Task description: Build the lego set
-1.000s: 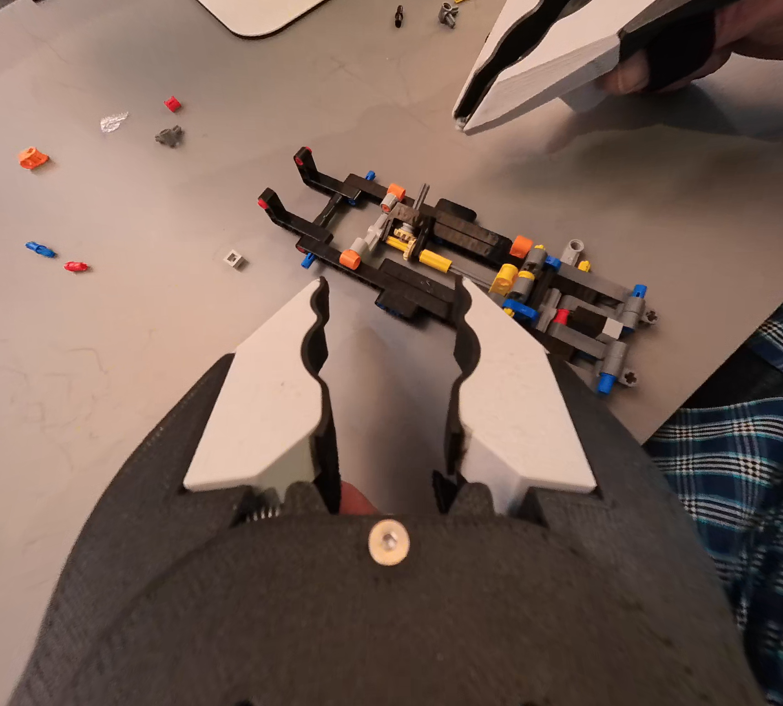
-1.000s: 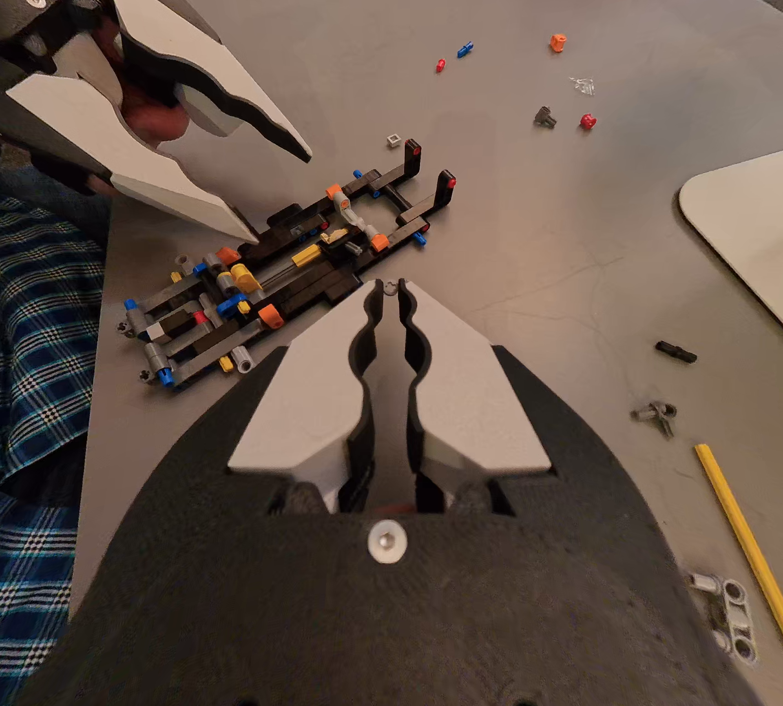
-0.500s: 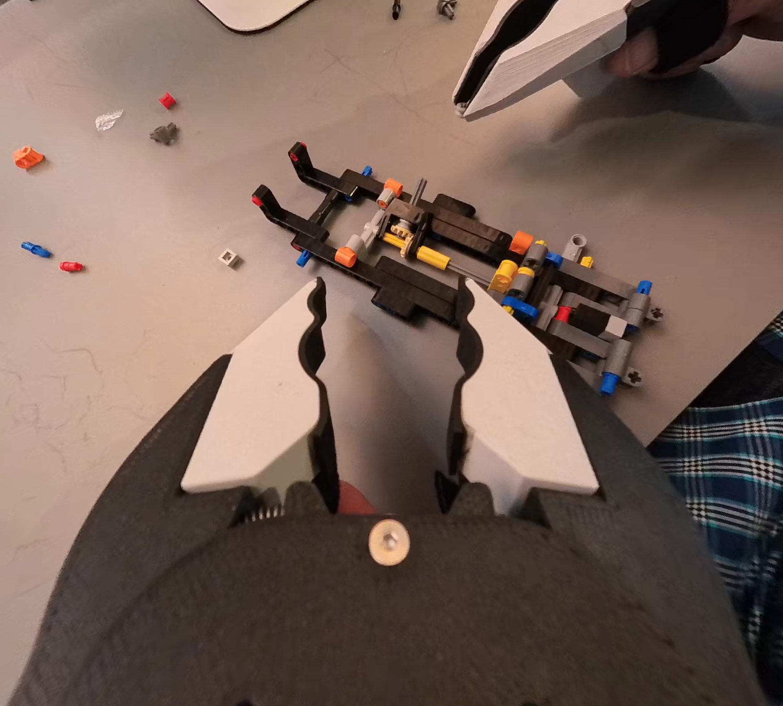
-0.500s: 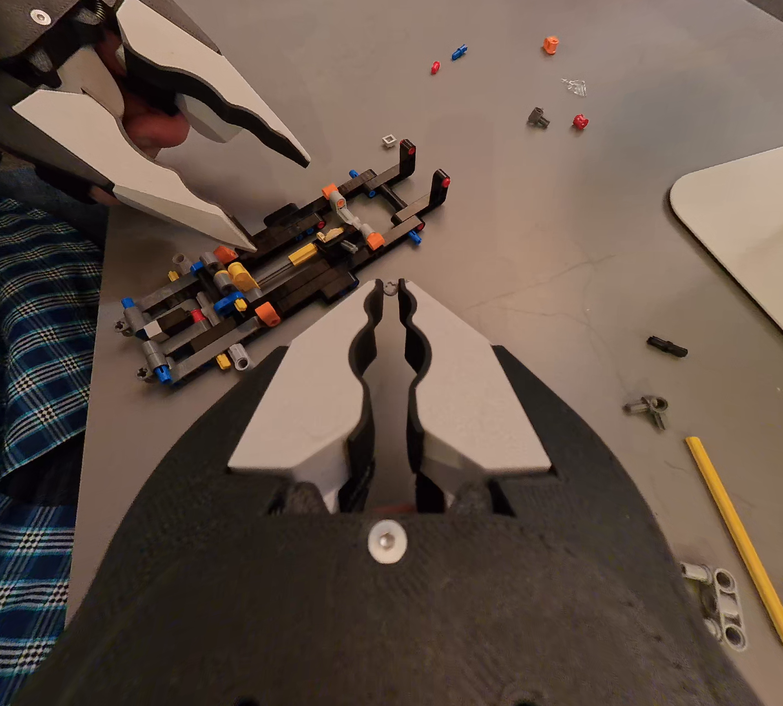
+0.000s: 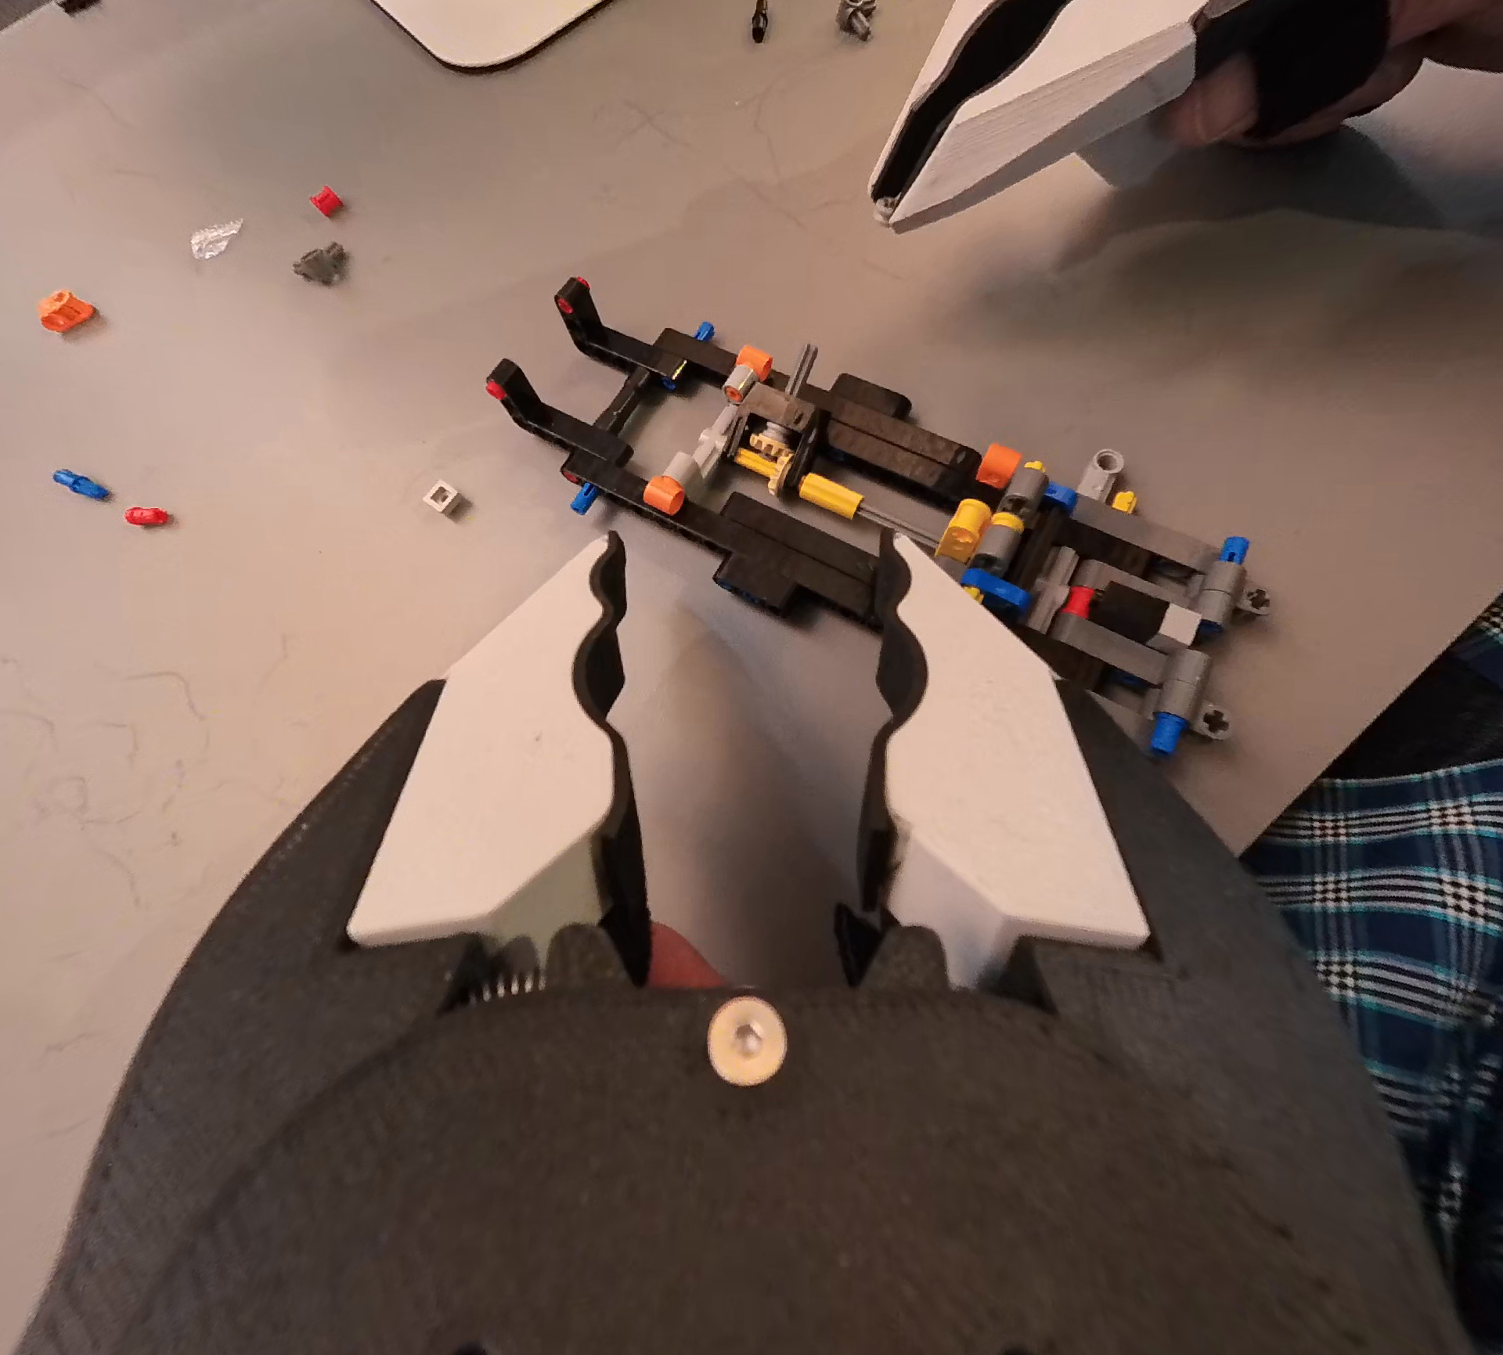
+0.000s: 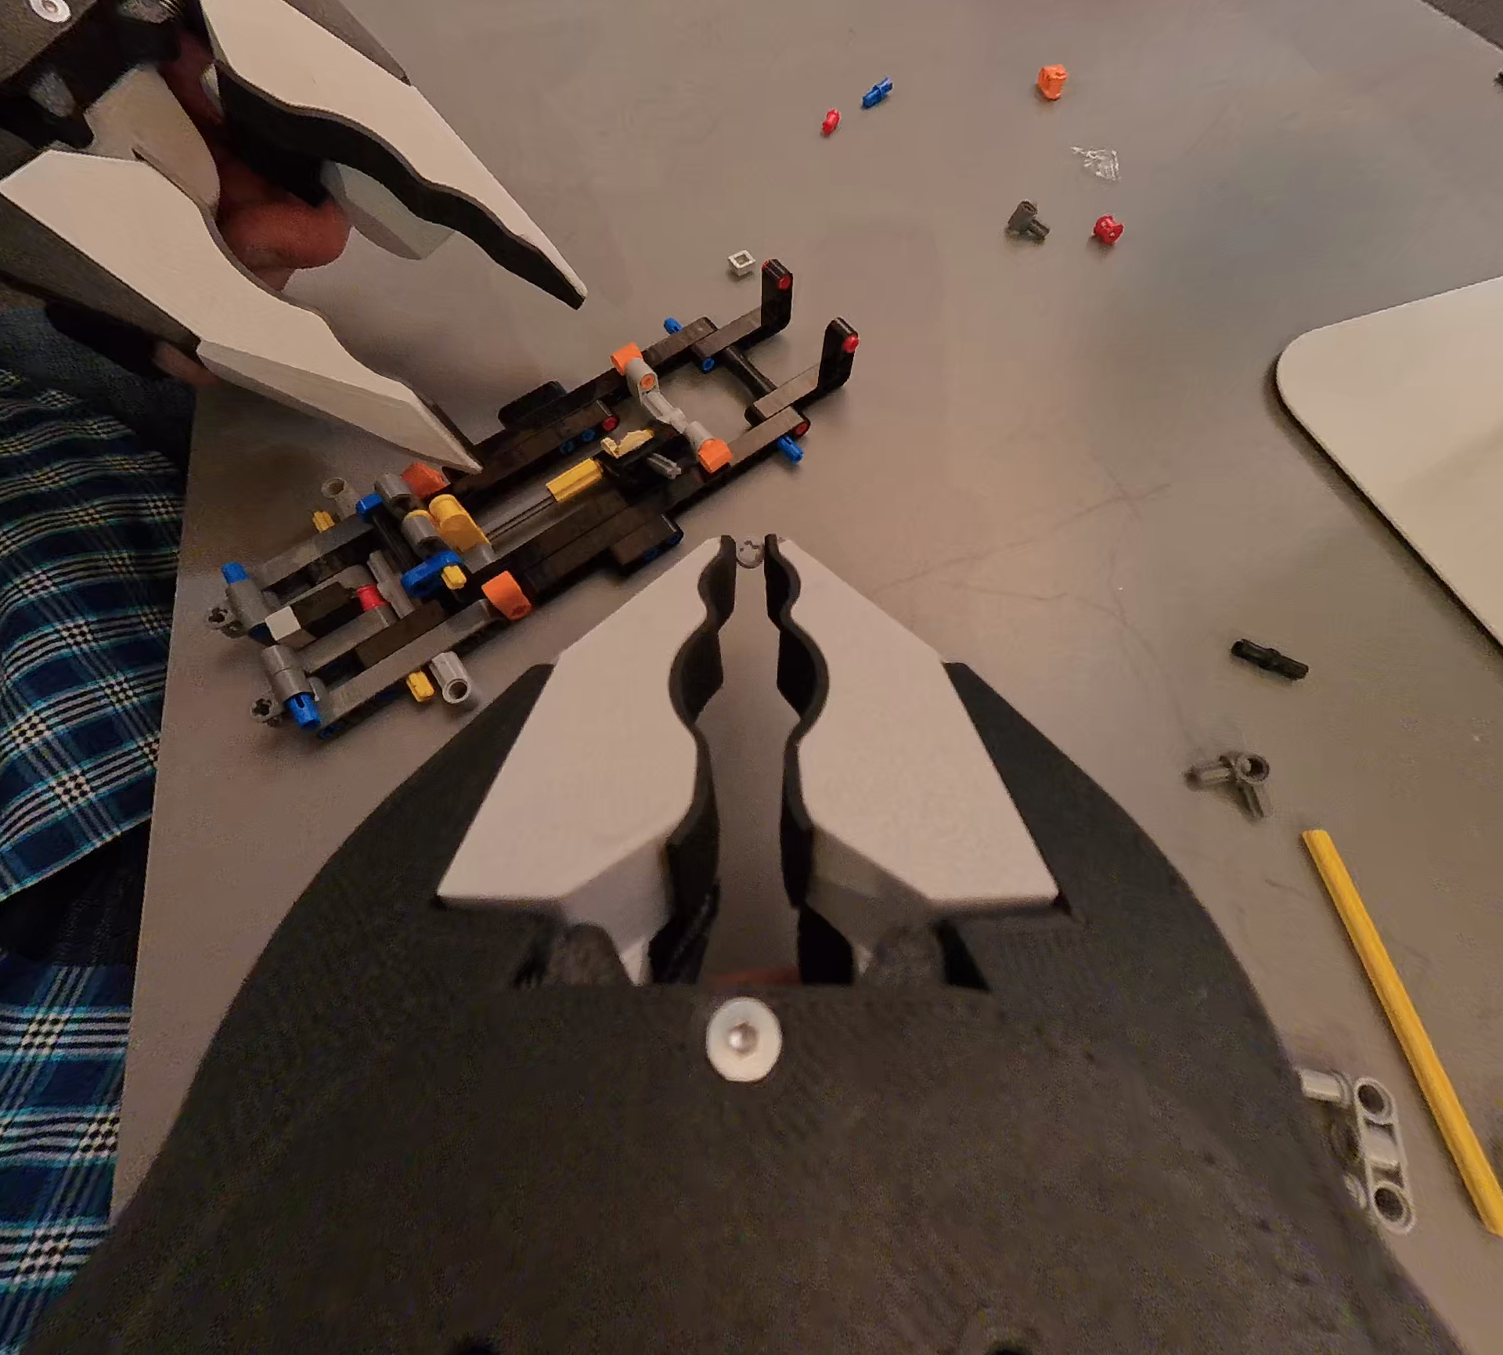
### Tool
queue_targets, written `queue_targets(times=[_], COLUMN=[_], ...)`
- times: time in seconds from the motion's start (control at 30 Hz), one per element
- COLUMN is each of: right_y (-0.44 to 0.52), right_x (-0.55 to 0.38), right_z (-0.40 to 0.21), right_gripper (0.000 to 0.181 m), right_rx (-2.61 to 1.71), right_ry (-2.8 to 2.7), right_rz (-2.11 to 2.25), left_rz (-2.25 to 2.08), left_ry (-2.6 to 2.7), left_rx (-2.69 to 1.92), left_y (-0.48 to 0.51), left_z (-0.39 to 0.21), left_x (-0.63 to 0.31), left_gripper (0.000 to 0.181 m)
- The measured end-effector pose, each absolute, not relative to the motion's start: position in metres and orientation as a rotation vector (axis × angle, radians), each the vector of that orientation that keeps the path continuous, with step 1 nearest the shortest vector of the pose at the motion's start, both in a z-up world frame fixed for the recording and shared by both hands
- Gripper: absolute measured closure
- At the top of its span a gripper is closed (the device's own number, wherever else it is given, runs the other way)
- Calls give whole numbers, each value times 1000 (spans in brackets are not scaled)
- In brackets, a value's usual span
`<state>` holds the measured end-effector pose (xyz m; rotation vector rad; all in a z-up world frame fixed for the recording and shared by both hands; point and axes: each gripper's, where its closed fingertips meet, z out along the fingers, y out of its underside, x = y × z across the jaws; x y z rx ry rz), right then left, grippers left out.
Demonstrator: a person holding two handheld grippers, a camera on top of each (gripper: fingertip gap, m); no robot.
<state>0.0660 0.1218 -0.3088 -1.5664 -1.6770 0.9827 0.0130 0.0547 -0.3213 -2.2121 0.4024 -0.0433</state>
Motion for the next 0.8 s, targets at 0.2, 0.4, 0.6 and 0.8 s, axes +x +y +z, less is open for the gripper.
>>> queue_targets(times=[0.2, 0.4, 0.6, 0.8], right_y=[122, 123, 124, 124], right_x=[67, 67, 68, 68], right_z=[-310, -311, -311, -311], right_gripper=[177, 177, 177, 177], right_rx=[-1565, -1564, -1563, -1562], right_ry=[-1683, -1687, -1686, -1686], right_rz=[972, 962, 956, 954], left_rz=[-43, -46, -49, -50], left_ry=[408, 411, 412, 410], left_rx=[-2214, -2215, -2215, -2216], left_y=[54, 54, 55, 55], left_z=[-322, -322, -323, -323], left_x=[14, 15, 16, 16], left_gripper=[121, 121, 121, 121])
